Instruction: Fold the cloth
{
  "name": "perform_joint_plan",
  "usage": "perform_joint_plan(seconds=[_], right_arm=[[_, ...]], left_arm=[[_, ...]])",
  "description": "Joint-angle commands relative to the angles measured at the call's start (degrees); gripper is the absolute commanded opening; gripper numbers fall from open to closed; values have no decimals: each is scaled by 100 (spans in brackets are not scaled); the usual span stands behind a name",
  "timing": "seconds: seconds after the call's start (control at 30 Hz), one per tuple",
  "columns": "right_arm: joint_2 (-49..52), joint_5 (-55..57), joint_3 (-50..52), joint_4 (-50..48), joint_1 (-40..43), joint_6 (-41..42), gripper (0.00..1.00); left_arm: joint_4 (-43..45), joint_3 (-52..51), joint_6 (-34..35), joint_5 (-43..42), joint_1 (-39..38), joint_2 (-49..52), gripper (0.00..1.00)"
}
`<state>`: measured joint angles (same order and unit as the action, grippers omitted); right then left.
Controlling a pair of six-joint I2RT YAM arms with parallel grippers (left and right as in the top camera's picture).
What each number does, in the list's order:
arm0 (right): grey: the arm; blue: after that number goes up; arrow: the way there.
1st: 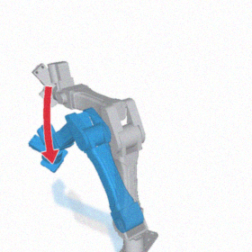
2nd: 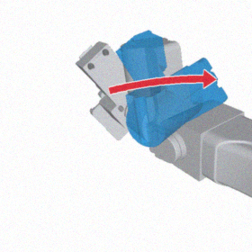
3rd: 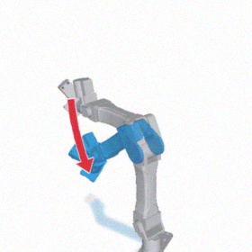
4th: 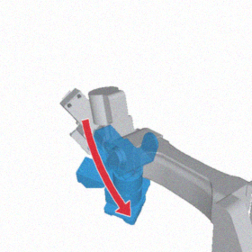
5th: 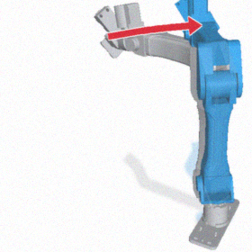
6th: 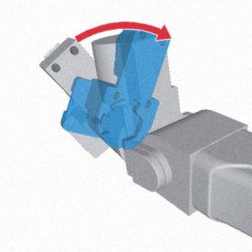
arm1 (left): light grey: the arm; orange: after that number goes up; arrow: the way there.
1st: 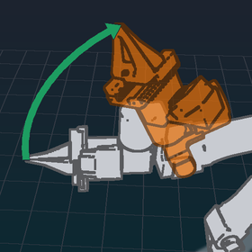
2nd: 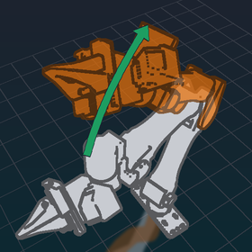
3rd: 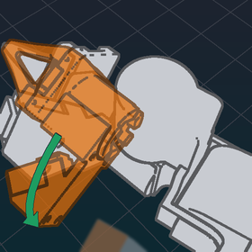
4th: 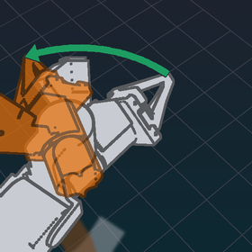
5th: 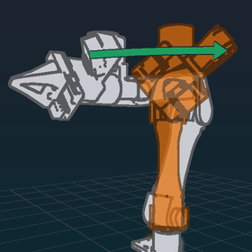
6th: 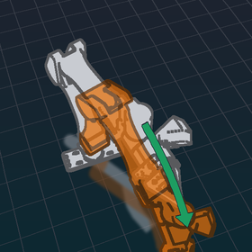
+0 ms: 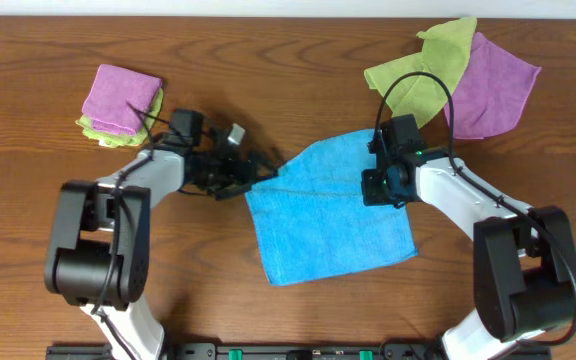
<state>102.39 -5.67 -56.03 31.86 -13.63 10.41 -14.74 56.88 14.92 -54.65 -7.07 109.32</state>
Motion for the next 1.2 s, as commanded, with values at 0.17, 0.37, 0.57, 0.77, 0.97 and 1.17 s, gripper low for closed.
perform_joint_plan(seconds=[0.17, 0.37, 0.57, 0.77, 0.97, 1.17], right_arm=[[114, -17, 63, 177, 59, 114, 1], [114, -81, 63, 181, 59, 114, 1], [114, -186, 63, 201, 59, 114, 1], [114, -212, 63, 197, 59, 114, 2], [114, -229, 63, 197, 59, 114, 2], [114, -232, 63, 205, 59, 114, 2]], left_arm=[[-304, -42, -472, -42, 225, -448, 97], [-1051, -42, -470, 151, 212, -1005, 96], [-1613, -155, -680, 382, 210, -1003, 96], [-1150, -597, -413, 402, 199, -1003, 96], [-374, -946, 184, 398, -72, -1001, 96], [9, -1084, 640, 546, -291, -1001, 95]])
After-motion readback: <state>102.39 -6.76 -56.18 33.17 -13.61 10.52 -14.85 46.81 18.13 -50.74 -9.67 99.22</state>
